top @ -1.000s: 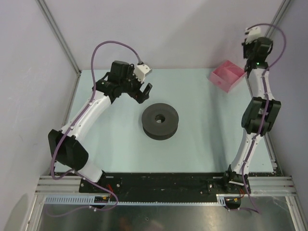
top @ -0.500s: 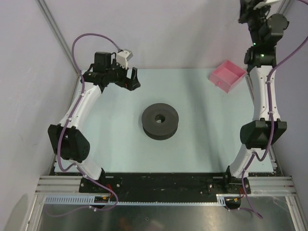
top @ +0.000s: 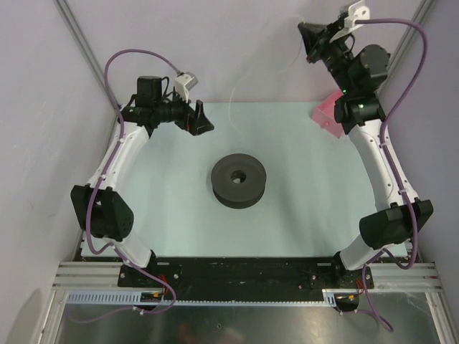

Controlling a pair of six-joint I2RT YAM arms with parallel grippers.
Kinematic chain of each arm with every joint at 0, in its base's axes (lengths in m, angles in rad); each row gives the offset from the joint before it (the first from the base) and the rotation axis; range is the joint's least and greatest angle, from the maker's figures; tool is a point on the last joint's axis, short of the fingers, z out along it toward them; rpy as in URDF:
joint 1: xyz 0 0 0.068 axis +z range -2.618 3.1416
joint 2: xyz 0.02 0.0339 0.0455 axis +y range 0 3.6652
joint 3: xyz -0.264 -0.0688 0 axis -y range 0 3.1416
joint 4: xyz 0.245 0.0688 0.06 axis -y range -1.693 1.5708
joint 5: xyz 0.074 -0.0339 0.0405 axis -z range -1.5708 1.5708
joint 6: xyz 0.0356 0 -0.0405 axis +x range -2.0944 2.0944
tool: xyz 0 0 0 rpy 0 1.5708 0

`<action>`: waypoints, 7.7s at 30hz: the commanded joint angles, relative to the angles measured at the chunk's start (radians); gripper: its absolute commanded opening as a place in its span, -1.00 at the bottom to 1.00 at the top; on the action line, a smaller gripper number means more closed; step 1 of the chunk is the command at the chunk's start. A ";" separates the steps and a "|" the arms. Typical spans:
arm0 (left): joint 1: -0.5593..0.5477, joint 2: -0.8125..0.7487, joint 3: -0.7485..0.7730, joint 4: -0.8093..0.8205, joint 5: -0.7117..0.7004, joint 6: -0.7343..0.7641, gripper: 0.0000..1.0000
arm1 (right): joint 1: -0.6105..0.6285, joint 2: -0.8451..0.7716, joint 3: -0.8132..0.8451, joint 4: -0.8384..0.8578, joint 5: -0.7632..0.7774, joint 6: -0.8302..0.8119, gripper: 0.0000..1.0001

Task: Wrap the cables

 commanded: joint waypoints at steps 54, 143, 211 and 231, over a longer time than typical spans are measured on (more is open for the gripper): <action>-0.492 0.690 0.499 0.092 -0.148 -0.313 0.57 | -0.426 -0.234 -0.872 -0.729 0.100 -0.090 -1.00; -0.092 -0.466 -0.357 -0.020 -0.121 0.105 -1.00 | -0.251 0.060 -0.638 -0.395 -0.117 -0.507 0.54; 0.062 0.272 -0.311 -0.083 -0.129 0.704 0.42 | -0.293 0.152 -0.496 -0.675 0.131 -0.619 -1.00; 0.067 0.199 -0.398 -0.065 -0.283 0.649 -0.82 | -0.402 0.066 -0.504 -0.717 0.114 -0.664 -1.00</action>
